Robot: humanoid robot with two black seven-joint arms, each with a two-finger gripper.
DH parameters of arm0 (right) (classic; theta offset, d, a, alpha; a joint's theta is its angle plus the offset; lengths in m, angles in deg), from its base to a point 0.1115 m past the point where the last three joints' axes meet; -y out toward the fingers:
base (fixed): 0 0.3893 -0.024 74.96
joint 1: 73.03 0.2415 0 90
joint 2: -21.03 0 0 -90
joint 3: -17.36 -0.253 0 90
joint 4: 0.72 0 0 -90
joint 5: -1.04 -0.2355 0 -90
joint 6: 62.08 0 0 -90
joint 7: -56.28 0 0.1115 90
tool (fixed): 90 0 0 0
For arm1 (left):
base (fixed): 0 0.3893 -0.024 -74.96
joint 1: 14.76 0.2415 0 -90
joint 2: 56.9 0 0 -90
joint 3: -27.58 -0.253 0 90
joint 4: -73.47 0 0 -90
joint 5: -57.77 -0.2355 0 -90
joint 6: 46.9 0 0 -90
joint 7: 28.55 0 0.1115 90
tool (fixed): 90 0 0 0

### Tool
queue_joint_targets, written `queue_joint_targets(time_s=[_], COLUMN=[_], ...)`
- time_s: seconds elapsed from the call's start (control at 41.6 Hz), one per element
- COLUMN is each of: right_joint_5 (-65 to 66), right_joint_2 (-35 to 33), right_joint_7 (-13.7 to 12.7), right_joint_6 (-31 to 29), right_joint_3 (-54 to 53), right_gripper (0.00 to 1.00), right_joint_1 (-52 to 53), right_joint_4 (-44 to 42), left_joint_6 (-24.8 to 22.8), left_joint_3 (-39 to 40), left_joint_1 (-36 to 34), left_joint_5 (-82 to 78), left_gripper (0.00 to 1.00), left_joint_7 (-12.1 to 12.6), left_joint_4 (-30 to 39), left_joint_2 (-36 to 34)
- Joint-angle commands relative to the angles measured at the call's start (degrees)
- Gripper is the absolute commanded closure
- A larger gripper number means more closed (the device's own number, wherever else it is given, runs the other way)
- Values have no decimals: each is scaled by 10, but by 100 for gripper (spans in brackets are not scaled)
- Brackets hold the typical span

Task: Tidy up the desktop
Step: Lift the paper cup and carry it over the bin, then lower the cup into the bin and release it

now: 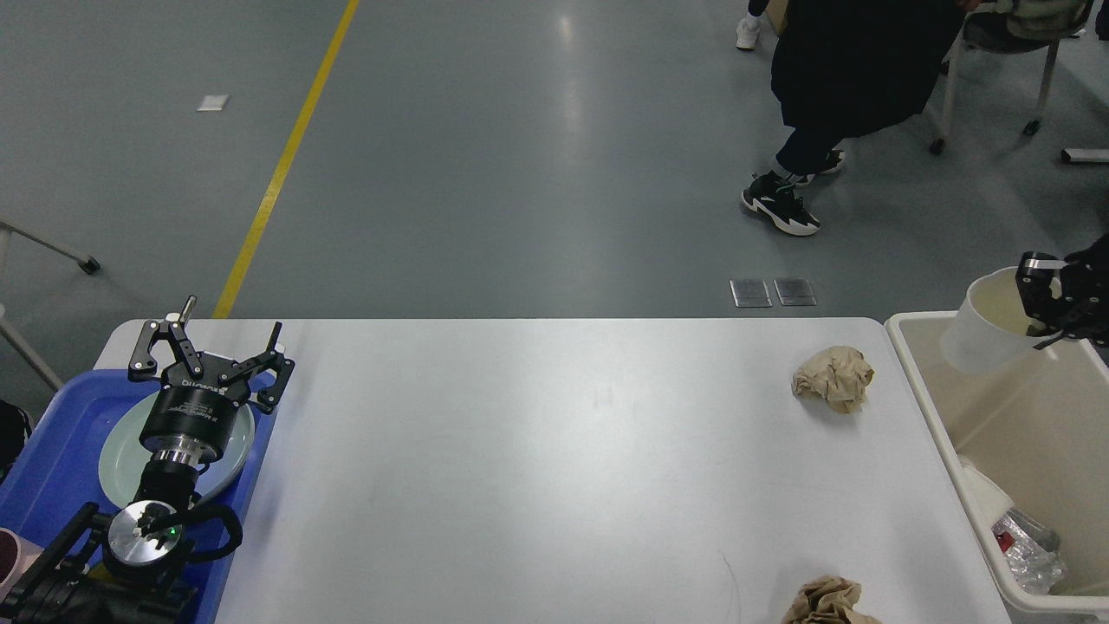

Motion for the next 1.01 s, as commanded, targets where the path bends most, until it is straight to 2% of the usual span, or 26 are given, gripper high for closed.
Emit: queue_joint_targets(time_s=[0.0, 0.24, 0.385, 0.457, 0.577, 0.721, 0.841, 0.985], right_joint_5=[1, -3, -5, -5, -8, -19, -21, -20], right_joint_2=[-39, -57, -44, -12, 31, 65, 74, 85], right_joint_7=[0, -1, -1, -1, -7, -12, -14, -14], right_joint_6=[0, 22, 62, 98, 188, 307, 349, 353], right_joint_3=[-44, -199, -283, -312, -328, -341, -363, -367], right_gripper=[100, 100, 100, 100, 100, 100, 100, 100], right_joint_1=[-128, -404, -567, -633, -710, -760, -784, -797], right_joint_4=[-119, -354, -482, -520, -558, -564, -564, -564], left_joint_6=[0, 0, 0, 0, 0, 0, 0, 0], left_joint_3=[0, 0, 0, 0, 0, 0, 0, 0], left_joint_1=[-1, 0, 0, 0, 0, -1, -1, 0], left_joint_5=[0, 0, 0, 0, 0, 0, 0, 0], left_gripper=[4, 4, 4, 4, 4, 4, 4, 4], left_joint_7=[0, 0, 0, 0, 0, 0, 0, 0], left_joint_4=[0, 0, 0, 0, 0, 0, 0, 0], left_joint_2=[0, 0, 0, 0, 0, 0, 0, 0])
